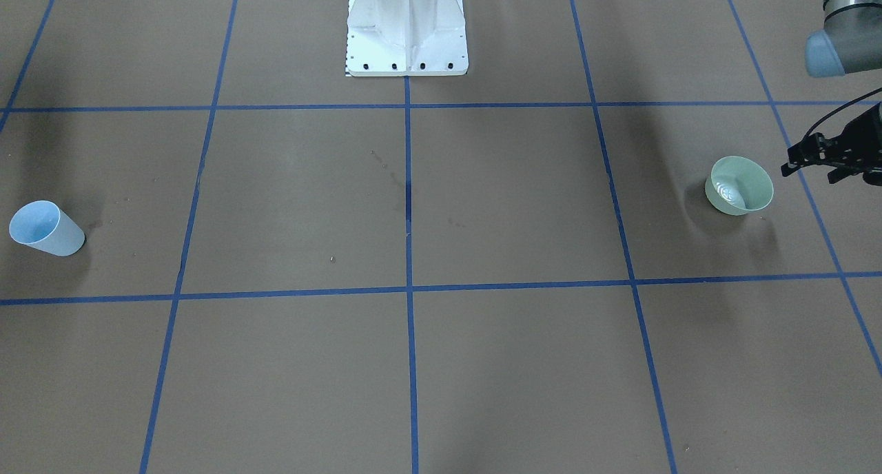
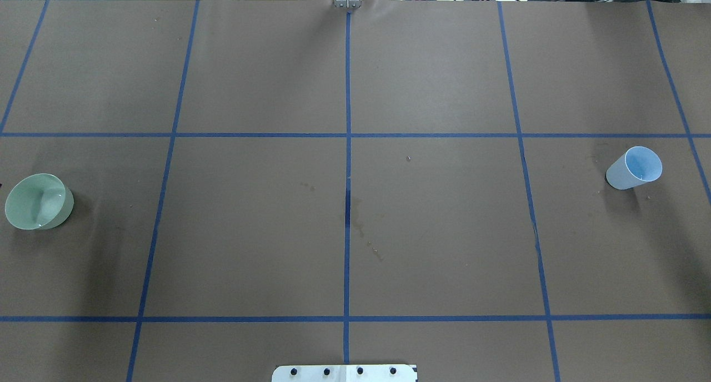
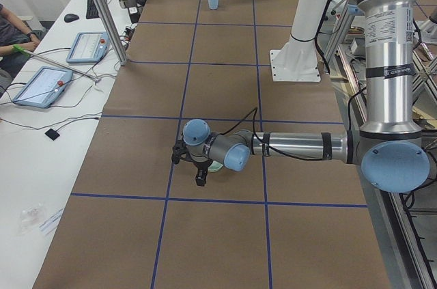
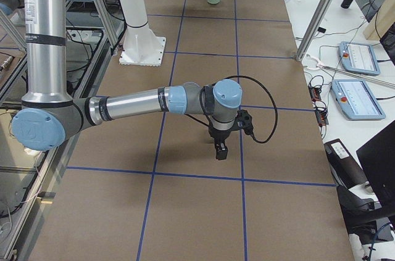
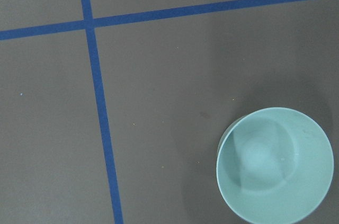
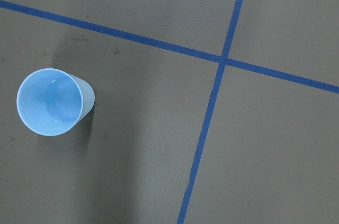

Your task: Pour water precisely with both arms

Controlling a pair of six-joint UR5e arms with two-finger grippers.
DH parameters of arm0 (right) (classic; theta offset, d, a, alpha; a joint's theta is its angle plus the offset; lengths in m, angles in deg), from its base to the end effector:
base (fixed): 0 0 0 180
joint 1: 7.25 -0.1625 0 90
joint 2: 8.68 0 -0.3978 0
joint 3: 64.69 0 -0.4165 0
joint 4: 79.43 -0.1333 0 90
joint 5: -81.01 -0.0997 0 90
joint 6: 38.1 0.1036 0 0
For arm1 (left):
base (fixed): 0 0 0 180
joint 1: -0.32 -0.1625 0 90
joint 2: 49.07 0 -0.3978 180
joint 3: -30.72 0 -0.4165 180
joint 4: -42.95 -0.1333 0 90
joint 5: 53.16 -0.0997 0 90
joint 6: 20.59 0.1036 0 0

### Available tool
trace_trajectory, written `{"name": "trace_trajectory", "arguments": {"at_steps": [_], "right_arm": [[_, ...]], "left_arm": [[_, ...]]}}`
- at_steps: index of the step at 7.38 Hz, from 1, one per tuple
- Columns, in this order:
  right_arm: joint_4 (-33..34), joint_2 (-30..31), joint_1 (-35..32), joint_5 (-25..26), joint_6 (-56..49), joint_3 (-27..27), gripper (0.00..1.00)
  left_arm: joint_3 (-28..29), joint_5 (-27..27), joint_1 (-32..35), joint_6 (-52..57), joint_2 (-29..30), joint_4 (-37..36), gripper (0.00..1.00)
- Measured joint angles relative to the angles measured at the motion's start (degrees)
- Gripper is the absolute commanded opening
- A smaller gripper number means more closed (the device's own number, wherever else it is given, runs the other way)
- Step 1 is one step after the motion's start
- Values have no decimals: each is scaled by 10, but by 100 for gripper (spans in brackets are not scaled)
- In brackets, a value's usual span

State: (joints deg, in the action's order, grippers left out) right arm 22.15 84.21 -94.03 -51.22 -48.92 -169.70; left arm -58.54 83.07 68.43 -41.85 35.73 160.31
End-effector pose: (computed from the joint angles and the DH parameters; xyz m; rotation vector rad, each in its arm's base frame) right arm 0.0362 -0.4904 0.5481 0.0580 -0.7367 -0.2373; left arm 0.1311 -0.4832 0.6321 0.0353 0.8714 0.1611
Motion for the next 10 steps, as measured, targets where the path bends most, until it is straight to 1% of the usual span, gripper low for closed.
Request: {"name": "trace_trajectory", "arguments": {"at_steps": [1,2,3,4,6,8,9,10], "right_arm": [[0,0,0,1,0,1,99],[-1,0,0,1,0,2,99],[-1,0,1,1,0,3,99],[-1,0,1,1,0,4,99],[-1,-1,1,3,-1,4,99],[-1,-1,1,3,-1,4,99],[-1,-2,1,3,-1,4,99],[-1,-2,1,3,-1,4,99]], "left_arm": [[12,-2,-20,-23,4,23,99],[22,-4,-33,-33,7,34,80],[32,-7,-44,-37,9,44,23],[42,-10,-54,-38,11,58,0],[57,-10,-60,-41,23,72,0],[57,-5,-60,-44,40,70,0],[48,12,-61,-58,48,66,0],[33,37,-61,-95,65,61,0]]}}
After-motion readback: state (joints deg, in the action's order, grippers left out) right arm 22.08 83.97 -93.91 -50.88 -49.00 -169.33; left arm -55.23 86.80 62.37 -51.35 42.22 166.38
